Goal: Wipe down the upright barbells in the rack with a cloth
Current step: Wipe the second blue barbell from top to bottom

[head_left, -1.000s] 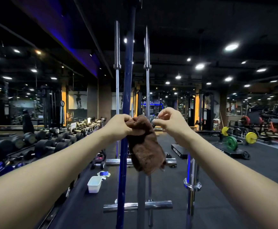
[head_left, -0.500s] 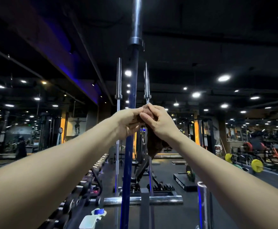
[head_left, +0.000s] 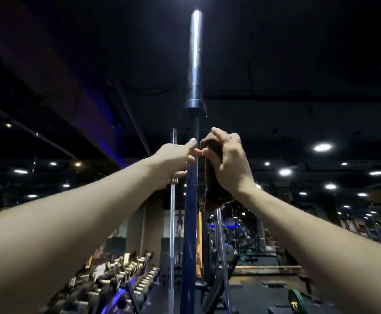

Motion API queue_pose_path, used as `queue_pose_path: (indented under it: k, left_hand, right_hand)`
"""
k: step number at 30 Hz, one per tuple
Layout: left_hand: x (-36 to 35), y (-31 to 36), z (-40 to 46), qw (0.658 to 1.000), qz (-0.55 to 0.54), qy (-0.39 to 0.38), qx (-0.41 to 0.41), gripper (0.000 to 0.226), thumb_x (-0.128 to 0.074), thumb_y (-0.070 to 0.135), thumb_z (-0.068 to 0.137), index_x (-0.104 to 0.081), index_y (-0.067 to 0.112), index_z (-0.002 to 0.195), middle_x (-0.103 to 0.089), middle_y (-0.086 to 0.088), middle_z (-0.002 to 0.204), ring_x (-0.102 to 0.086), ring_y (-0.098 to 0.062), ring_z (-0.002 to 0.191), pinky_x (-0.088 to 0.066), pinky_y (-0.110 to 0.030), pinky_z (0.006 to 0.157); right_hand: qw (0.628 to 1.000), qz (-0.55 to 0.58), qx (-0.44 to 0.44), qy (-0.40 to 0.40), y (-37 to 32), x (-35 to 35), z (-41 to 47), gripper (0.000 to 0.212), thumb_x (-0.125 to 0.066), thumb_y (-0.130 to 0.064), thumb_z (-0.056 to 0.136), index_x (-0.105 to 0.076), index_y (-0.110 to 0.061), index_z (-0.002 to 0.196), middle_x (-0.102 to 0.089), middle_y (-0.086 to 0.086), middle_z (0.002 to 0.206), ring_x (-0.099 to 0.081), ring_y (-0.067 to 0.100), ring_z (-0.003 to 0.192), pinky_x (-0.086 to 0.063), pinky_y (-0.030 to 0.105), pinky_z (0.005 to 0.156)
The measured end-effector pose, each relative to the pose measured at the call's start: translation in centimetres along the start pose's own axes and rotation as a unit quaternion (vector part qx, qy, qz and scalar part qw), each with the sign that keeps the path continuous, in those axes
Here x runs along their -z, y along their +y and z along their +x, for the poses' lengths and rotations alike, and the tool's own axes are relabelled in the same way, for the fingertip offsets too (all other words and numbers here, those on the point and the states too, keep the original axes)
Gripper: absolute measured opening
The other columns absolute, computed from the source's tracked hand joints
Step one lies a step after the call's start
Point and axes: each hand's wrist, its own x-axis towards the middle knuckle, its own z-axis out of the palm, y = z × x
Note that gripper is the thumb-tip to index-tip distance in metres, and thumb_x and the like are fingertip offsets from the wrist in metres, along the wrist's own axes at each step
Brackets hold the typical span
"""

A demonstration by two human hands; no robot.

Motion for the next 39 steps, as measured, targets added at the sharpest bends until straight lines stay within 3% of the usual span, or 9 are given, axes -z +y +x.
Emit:
queue_pose_path:
  k: [3, 6, 11, 14, 21, 28, 32, 36, 39]
  left_hand:
    - [0.5, 1.0, 2.7, 0.989, 0.03, 0.1, -0.105, 0.02, -0.056, 0.034, 0.094, -0.068, 0.021, 0.085, -0.063, 0.001, 0.088, -0.055, -0.012, 0.08, -0.048, -0.026, 0.074]
    - [0.4, 2.2, 5.1, 0.971, 0.067, 0.155, -0.169, 0.017, -0.06, 0.023, 0.093, -0.066, 0.016, 0.106, -0.064, -0.002, 0.096, -0.055, -0.013, 0.086, -0.05, -0.03, 0.089]
    - [-1.1, 3.1, 8.6, 0.935, 0.145, 0.232, -0.225, 0.024, -0.061, 0.019, 0.091, -0.06, 0.016, 0.115, -0.06, 0.0, 0.099, -0.053, -0.011, 0.083, -0.042, -0.017, 0.068]
    - [-1.7, 1.9, 9.6, 0.92, 0.21, 0.255, -0.209, 0.025, -0.064, 0.022, 0.089, -0.056, 0.015, 0.112, -0.058, 0.0, 0.1, -0.055, -0.016, 0.09, -0.043, -0.024, 0.074]
    - [-2.7, -1.7, 8.4, 0.991, 0.077, 0.094, -0.059, 0.045, -0.059, 0.015, 0.093, -0.04, 0.023, 0.133, -0.068, -0.007, 0.085, -0.064, -0.015, 0.065, -0.052, -0.027, 0.054]
    - [-0.6, -3.1, 7.8, 0.996, 0.056, -0.04, -0.05, 0.066, -0.054, -0.004, 0.091, -0.037, 0.037, 0.138, -0.07, 0.002, 0.099, -0.069, -0.012, 0.085, -0.055, -0.033, 0.071]
    - [-0.6, -3.6, 7.9, 0.997, 0.029, -0.045, -0.056, 0.061, -0.055, -0.005, 0.09, -0.042, 0.032, 0.137, -0.071, -0.001, 0.092, -0.068, -0.018, 0.09, -0.058, -0.032, 0.072]
    - [-0.6, -4.1, 8.5, 0.998, 0.021, -0.018, -0.058, 0.073, -0.058, -0.003, 0.088, -0.03, 0.034, 0.145, -0.072, 0.003, 0.075, -0.068, -0.01, 0.073, -0.056, -0.03, 0.068]
    - [-0.1, -4.4, 8.8, 0.998, 0.013, -0.015, -0.063, 0.074, -0.059, -0.003, 0.088, -0.03, 0.034, 0.146, -0.074, 0.001, 0.082, -0.068, -0.012, 0.074, -0.055, -0.029, 0.065]
  right_hand:
    - [0.995, 0.048, 0.03, 0.082, 1.1, 0.1, 2.8, 0.04, -0.061, -0.023, 0.092, -0.048, -0.015, 0.13, -0.049, 0.011, 0.12, -0.059, 0.028, 0.096, -0.05, 0.044, 0.084]
    - [0.992, 0.058, 0.04, 0.107, 2.7, 0.0, 5.9, 0.036, -0.06, -0.027, 0.092, -0.05, -0.017, 0.125, -0.049, 0.009, 0.12, -0.058, 0.029, 0.097, -0.05, 0.04, 0.081]
    - [0.991, 0.042, 0.043, 0.123, 5.3, -0.8, 10.3, 0.042, -0.057, -0.035, 0.093, -0.049, -0.022, 0.133, -0.044, 0.008, 0.125, -0.054, 0.033, 0.107, -0.042, 0.034, 0.08]
    - [0.987, 0.082, 0.042, 0.13, 6.4, -2.3, 11.2, 0.04, -0.055, -0.038, 0.093, -0.051, -0.024, 0.13, -0.044, 0.008, 0.124, -0.055, 0.034, 0.106, -0.046, 0.036, 0.082]
    - [0.986, 0.123, 0.052, 0.104, 6.7, -6.3, 10.6, 0.037, -0.054, -0.043, 0.093, -0.058, -0.024, 0.125, -0.046, 0.01, 0.12, -0.054, 0.034, 0.103, -0.046, 0.038, 0.086]
    - [0.994, 0.042, 0.099, 0.011, 5.7, -7.4, 9.2, 0.05, -0.04, -0.051, 0.096, -0.039, -0.028, 0.14, -0.02, 0.004, 0.132, -0.024, 0.029, 0.125, -0.042, 0.04, 0.09]
    - [0.981, -0.09, 0.17, 0.014, 6.2, -8.1, 7.8, 0.056, -0.045, -0.037, 0.098, -0.026, -0.025, 0.149, -0.014, 0.004, 0.14, -0.014, 0.028, 0.127, -0.05, 0.041, 0.082]
    - [0.981, -0.106, 0.158, 0.026, 5.4, -7.7, 11.0, 0.044, -0.049, -0.034, 0.098, -0.04, -0.03, 0.14, -0.022, 0.003, 0.135, -0.019, 0.029, 0.125, -0.05, 0.043, 0.077]
    - [0.984, -0.079, 0.155, 0.045, 5.4, -8.5, 11.6, 0.041, -0.051, -0.035, 0.097, -0.046, -0.031, 0.137, -0.028, -0.001, 0.132, -0.023, 0.026, 0.121, -0.051, 0.043, 0.073]
